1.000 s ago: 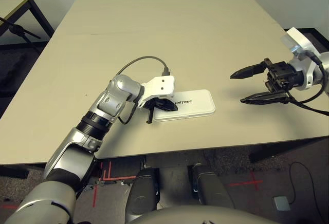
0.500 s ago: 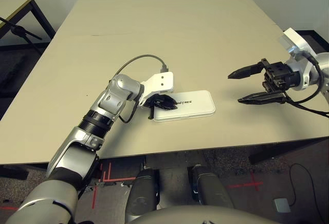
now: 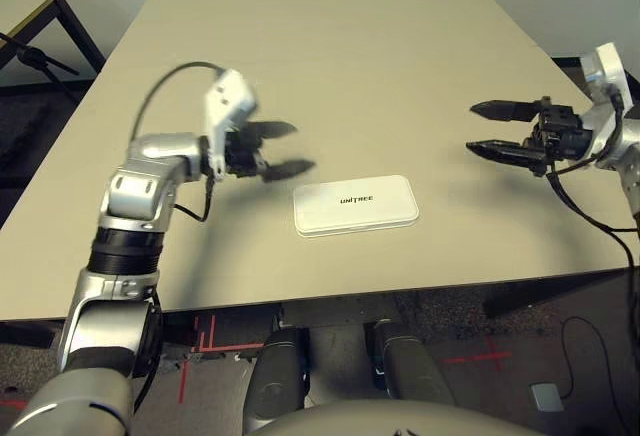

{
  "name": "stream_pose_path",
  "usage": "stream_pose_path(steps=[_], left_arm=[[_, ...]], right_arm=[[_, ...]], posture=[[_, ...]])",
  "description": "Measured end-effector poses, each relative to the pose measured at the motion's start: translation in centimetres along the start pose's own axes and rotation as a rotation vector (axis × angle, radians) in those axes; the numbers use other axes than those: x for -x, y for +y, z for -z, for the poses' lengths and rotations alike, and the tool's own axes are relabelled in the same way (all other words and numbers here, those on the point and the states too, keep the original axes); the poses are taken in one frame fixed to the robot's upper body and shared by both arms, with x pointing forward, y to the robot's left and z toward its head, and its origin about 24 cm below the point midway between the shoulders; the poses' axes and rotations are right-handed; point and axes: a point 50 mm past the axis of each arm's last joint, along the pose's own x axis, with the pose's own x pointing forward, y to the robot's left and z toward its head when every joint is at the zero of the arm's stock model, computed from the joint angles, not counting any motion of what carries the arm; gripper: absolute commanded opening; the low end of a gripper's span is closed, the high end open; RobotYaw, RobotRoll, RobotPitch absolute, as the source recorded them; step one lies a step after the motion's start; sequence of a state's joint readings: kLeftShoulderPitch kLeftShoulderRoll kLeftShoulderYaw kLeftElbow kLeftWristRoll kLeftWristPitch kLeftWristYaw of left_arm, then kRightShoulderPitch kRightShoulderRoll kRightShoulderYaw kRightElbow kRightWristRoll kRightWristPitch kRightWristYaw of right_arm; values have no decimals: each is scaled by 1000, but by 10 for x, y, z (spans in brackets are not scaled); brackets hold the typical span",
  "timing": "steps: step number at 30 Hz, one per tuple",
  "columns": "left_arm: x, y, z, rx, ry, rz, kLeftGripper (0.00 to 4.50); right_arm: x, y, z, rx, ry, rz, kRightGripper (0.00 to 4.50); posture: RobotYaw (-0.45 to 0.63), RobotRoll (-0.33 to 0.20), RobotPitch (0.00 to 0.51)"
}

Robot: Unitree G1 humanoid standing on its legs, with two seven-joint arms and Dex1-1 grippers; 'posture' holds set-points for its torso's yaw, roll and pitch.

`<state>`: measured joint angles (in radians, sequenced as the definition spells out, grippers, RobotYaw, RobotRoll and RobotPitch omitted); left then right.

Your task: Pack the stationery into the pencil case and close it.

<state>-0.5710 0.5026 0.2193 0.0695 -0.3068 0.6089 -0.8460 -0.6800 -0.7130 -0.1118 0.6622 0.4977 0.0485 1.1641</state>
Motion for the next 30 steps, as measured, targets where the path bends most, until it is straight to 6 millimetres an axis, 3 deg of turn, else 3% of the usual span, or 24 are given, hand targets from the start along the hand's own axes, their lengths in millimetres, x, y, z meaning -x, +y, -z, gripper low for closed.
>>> stream_pose_path(steps=[3, 7, 10, 15, 19, 24, 30], left_arm=[[5, 5, 16, 55, -26, -141, 4449], [18, 22, 22, 60, -107, -395, 4449], [34, 36, 23, 45, -163, -594, 4449], [61, 45, 47, 77, -162, -855, 4449], [74, 45, 61, 60, -146, -969, 4449], [77, 45, 61, 35, -163, -1025, 4449], [61, 37, 57, -15, -175, -1004, 4449]], right_arm=[[0, -6, 12, -4, -5, 161, 4500], [-2, -11, 32, -35, 7, 382, 4500], [6, -20, 46, -50, 33, 601, 4500], [22, -30, 56, -45, 35, 884, 4500], [25, -32, 57, -29, 10, 956, 4500], [25, -33, 63, -54, 23, 980, 4500], [27, -41, 52, -58, -4, 997, 4500]], posture=[[-36, 0, 114], [-38, 0, 110], [-40, 0, 107], [-34, 0, 103], [-30, 0, 105], [-38, 0, 106], [-73, 0, 141]])
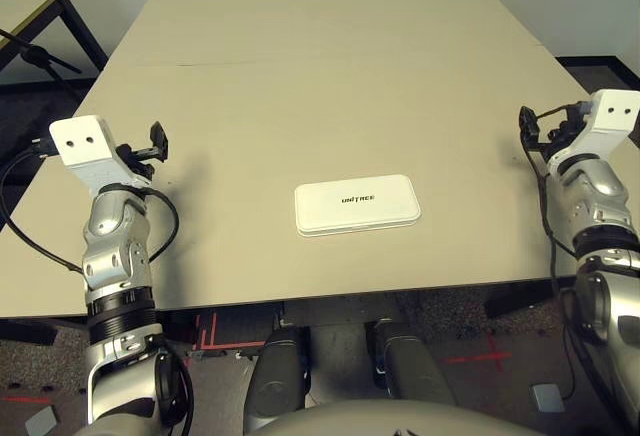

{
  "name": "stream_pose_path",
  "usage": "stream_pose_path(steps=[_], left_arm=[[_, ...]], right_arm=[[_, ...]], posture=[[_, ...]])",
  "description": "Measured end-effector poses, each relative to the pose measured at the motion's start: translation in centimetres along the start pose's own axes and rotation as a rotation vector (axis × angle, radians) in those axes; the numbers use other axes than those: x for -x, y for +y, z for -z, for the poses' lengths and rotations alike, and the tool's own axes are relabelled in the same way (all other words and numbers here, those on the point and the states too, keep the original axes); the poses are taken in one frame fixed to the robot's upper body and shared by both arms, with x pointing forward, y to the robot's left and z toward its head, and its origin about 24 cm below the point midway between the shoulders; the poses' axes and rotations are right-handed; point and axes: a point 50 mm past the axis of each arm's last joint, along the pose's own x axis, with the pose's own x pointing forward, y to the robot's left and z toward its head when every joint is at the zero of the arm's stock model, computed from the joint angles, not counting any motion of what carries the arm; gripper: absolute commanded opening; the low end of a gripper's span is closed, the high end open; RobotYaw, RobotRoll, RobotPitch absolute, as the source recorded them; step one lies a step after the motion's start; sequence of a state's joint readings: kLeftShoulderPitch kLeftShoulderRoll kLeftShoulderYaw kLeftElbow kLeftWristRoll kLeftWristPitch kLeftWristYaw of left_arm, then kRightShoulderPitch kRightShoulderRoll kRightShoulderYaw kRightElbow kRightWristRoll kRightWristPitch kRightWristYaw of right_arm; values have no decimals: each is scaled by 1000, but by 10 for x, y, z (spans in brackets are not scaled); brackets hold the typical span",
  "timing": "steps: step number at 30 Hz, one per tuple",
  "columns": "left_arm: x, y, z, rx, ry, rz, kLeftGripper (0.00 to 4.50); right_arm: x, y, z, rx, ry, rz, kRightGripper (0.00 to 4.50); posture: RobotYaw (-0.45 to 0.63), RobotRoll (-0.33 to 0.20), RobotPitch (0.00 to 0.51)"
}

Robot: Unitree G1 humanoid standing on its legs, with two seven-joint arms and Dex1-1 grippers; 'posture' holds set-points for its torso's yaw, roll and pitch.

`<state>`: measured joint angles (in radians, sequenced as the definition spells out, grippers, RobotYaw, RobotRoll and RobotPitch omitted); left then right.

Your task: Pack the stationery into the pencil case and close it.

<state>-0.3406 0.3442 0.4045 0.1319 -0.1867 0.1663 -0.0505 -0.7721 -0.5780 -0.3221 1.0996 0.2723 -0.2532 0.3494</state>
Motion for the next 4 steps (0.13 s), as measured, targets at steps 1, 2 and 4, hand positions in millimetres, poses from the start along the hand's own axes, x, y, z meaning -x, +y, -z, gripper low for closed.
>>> stream_pose_path(steps=[1, 2, 4], left_arm=[[1, -3, 2, 4, 6, 3, 4449], [1, -5, 4, 8, 12, 8, 4449], [1, -9, 5, 5, 17, 25, 4449]], right_arm=[[0, -1, 0, 1, 0, -2, 4500], [1, -2, -1, 3, 0, -5, 4500], [1, -1, 0, 4, 2, -23, 4500]], posture=[[-84, 0, 145], [-89, 0, 147], [-102, 0, 154]])
